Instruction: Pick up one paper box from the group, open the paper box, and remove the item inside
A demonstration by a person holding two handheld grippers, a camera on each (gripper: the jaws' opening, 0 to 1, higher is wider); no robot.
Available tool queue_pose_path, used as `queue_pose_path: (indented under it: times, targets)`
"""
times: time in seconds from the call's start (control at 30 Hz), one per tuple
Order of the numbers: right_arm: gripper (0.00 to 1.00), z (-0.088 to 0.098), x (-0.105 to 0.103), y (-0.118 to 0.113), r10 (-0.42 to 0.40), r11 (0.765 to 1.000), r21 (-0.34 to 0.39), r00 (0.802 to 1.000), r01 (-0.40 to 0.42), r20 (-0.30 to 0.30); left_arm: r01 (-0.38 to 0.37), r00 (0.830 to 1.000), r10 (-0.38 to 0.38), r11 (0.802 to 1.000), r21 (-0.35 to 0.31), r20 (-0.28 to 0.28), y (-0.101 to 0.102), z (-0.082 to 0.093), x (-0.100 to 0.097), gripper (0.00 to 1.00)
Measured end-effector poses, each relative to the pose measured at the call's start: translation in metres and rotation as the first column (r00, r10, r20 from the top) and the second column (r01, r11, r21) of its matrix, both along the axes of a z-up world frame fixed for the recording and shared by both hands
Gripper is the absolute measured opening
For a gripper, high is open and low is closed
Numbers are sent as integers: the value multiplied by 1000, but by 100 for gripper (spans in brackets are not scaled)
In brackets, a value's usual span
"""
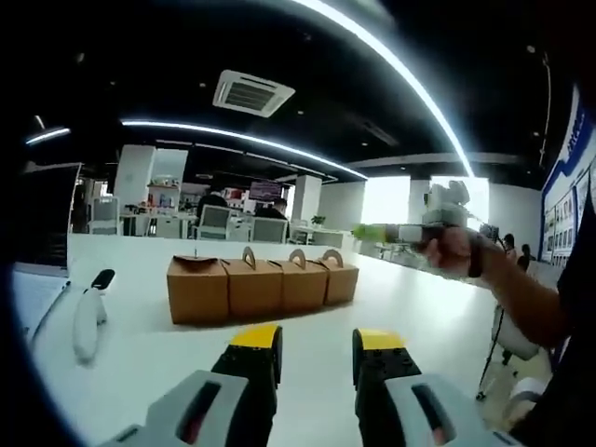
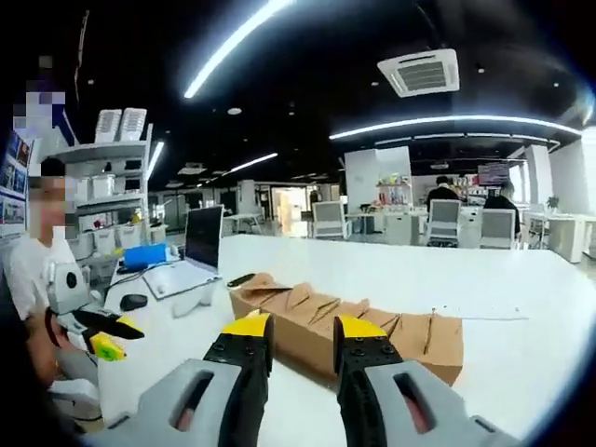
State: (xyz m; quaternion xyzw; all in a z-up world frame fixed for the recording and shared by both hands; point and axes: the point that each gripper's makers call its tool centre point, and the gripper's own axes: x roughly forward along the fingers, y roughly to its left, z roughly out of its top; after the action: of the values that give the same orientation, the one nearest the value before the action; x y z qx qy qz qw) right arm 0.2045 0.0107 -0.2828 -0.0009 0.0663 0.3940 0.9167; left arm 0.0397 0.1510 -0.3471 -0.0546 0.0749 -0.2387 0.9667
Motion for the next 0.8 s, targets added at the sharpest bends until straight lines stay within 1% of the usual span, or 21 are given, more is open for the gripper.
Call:
queue_pose_path:
  times: [0.07,0.13,0.23,0.37,0.53,0.67,0.8]
  targets:
    - [27,-3,12,4,-18,1000,9,1000,18,-14,-2,1000,2,1000,-3,2,3,1,-2,32]
    - [27,-8,24,7,-37,999,14,998,38,-43,-7,1000,8,1000,-11,10,6,3,-2,32]
    - [27,-13,36,11,-58,998,20,995,60,-75,-16,1000,16,1000,-11,7,11,1,-3,32]
    - [27,-18,47,17,-82,996,23,993,84,-90,-16,1000,17,1000,-13,3,16,-1,-3,32]
    - [27,-22,54,22,-92,996,14,991,93,-94,-25,1000,25,1000,-19,1,22,-3,-4,32]
    - [27,-31,71,22,-140,990,-25,985,139,-96,-30,1000,30,999,-26,-8,25,-7,-4,32]
    - [27,-36,78,23,-151,988,-37,983,148,-106,-27,1000,27,999,-31,-6,25,-6,-4,32]
